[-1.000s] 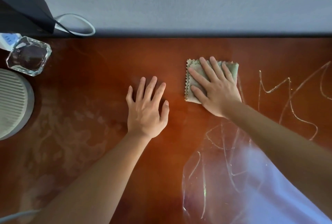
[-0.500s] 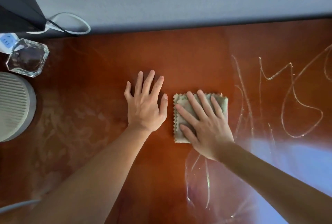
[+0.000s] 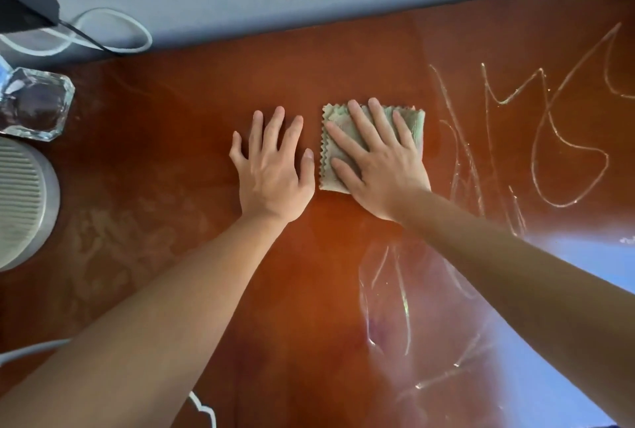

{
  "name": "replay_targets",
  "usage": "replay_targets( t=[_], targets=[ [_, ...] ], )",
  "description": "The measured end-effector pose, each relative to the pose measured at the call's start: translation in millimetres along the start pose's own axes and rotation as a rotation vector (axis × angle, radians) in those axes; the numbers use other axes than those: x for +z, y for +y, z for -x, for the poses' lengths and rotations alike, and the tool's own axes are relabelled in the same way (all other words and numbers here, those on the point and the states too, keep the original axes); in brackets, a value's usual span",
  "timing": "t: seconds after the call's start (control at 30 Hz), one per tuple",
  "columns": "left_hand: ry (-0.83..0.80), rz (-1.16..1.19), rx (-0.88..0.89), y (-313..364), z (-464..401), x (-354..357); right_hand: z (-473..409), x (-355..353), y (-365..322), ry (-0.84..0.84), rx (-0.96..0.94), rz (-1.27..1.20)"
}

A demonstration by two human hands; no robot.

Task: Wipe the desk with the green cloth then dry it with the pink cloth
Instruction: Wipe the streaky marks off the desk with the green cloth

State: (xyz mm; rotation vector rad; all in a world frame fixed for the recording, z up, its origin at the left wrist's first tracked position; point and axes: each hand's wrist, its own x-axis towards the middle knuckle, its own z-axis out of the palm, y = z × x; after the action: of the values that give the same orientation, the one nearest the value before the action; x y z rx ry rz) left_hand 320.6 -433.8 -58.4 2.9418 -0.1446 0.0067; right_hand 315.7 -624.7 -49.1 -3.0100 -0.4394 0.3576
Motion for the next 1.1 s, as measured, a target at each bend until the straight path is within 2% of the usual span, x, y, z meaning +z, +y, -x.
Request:
replay_targets(
  t=[0.17,0.23,0.33,0.5,0.63,0.77,0.93,1.1],
  targets=[
    [-0.008,0.098,-0.001,-3,2,-3,105,29,-38,-0.024,-0.024,-0.029],
    [-0.033,0.175,0.01,-6,1,-7,122,33,-42,-0.043,-0.032,-0.03],
    [-0.09,0.199,0.049,-5,6,-15,110,27,-35,-0.066,-0.034,-0.023],
    [-0.13,0.148,0.191,5,65,-18,62,13,-20,-0.05,0.128,0.014],
    [-0.145,0.176,0.14,12,115,-11,106,25,-40,-0.013,0.122,-0.016],
    [-0.133,0.076,0.217,7,138,-2,176,47,-64,-0.011,0.07,-0.039],
    [-0.106,0.015,0.227,8,136,3,156,40,-49,-0.021,0.067,-0.03],
    [-0.064,-0.004,0.24,6,137,5,122,35,-36,0.012,0.203,-0.007]
  ],
)
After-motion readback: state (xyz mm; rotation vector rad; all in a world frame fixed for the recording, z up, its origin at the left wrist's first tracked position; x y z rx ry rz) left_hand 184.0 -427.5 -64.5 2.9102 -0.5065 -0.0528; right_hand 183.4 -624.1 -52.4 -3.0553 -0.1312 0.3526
